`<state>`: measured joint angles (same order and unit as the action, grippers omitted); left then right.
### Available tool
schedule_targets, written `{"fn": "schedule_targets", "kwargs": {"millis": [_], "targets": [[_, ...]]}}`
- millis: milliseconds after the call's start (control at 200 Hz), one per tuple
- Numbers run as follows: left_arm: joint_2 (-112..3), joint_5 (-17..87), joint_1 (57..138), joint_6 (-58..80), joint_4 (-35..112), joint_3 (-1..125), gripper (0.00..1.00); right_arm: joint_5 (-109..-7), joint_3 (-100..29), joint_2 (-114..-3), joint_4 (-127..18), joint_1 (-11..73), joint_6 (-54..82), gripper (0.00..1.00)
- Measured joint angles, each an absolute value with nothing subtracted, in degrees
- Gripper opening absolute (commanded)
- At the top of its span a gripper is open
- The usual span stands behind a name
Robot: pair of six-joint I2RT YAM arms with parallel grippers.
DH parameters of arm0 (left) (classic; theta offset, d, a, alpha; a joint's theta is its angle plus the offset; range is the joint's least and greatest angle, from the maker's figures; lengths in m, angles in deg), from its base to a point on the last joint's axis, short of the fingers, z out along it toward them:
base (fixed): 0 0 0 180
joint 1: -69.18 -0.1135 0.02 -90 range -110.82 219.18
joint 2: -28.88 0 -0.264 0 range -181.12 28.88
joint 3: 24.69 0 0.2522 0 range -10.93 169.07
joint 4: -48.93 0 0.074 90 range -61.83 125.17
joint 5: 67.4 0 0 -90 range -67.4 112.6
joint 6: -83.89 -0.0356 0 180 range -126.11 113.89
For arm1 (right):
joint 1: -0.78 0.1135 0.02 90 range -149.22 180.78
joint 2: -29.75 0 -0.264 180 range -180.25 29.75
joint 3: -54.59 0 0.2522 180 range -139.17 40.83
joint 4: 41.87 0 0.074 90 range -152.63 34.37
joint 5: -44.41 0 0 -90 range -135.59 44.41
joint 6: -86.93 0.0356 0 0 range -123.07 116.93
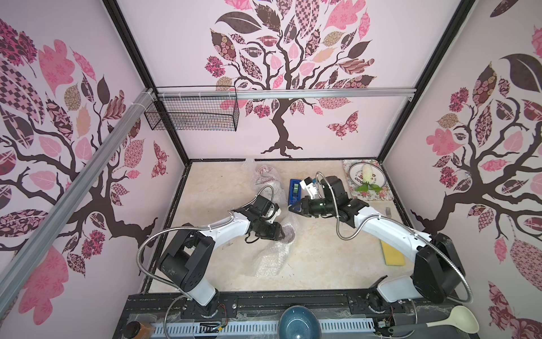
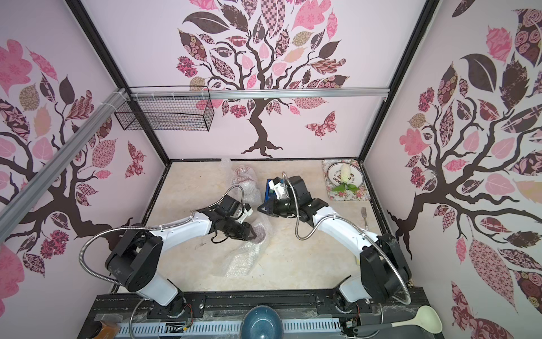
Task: Wrap mugs in bubble wrap
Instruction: Wrap the mug in bubble wrap.
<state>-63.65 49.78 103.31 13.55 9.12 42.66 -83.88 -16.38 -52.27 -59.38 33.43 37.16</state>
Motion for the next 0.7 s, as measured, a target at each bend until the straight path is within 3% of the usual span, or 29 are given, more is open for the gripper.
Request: {"fn": "schedule_targets", "kwargs": {"millis": [235, 700], "targets": [[-63.8, 50.0, 103.3, 14.1, 9.5, 43.1, 0.45, -85.5, -7.0, -50.2, -57.1, 35.6, 38.7, 0.00], [-64.5, 50.3, 103.3, 15.7, 10.2, 44.1, 0.45, -85.8, -6.1, -51.1, -60.3, 40.7, 33.4, 0.00]]}}
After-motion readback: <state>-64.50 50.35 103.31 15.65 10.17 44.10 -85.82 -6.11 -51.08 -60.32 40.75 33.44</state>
